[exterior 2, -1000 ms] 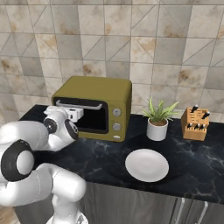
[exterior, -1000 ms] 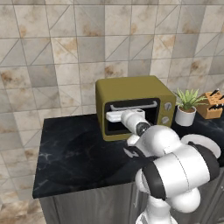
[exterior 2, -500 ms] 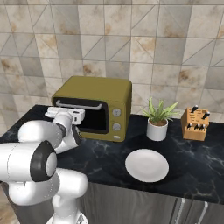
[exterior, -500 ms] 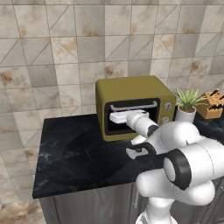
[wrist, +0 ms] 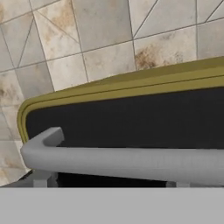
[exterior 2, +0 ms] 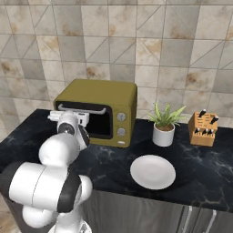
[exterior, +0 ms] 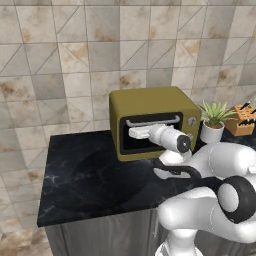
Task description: Pull the toaster oven rack outwards. Pick up the baguette from the plate and place it on the toaster oven rack. Close the toaster oven door fully and set the temperature to the lowest setting.
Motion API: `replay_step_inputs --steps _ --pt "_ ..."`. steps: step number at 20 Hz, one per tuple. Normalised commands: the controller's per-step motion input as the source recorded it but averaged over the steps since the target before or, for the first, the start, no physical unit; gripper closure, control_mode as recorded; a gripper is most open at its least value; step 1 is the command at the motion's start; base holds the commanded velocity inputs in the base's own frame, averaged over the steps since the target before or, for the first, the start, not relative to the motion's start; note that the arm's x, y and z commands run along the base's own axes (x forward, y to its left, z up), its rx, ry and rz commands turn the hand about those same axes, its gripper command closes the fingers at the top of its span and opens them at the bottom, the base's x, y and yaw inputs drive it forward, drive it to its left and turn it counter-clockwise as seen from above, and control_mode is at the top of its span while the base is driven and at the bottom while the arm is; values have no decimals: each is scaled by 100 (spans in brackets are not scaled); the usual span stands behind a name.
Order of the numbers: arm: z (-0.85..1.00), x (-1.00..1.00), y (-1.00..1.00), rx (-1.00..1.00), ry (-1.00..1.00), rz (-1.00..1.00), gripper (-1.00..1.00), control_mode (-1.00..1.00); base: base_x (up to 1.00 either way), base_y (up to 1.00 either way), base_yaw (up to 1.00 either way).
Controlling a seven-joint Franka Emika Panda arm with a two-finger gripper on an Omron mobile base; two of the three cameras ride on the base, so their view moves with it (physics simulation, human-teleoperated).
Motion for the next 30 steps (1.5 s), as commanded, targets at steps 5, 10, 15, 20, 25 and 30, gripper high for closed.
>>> replay_step_inputs --steps 5,10,15,20,25,30 --pt "100 0 -25 -9 9 0 -100 -100 0 0 0" --pt "100 3 -24 -14 22 0 -100 -100 0 0 0" --pt "100 40 -15 -13 21 0 -100 -100 0 0 0" --pt "100 64 -8 -12 19 0 -100 -100 0 0 0" --pt "100 28 -26 -9 7 0 -100 -100 0 0 0" --pt "99 -23 -47 -5 -7 0 -100 -100 0 0 0"
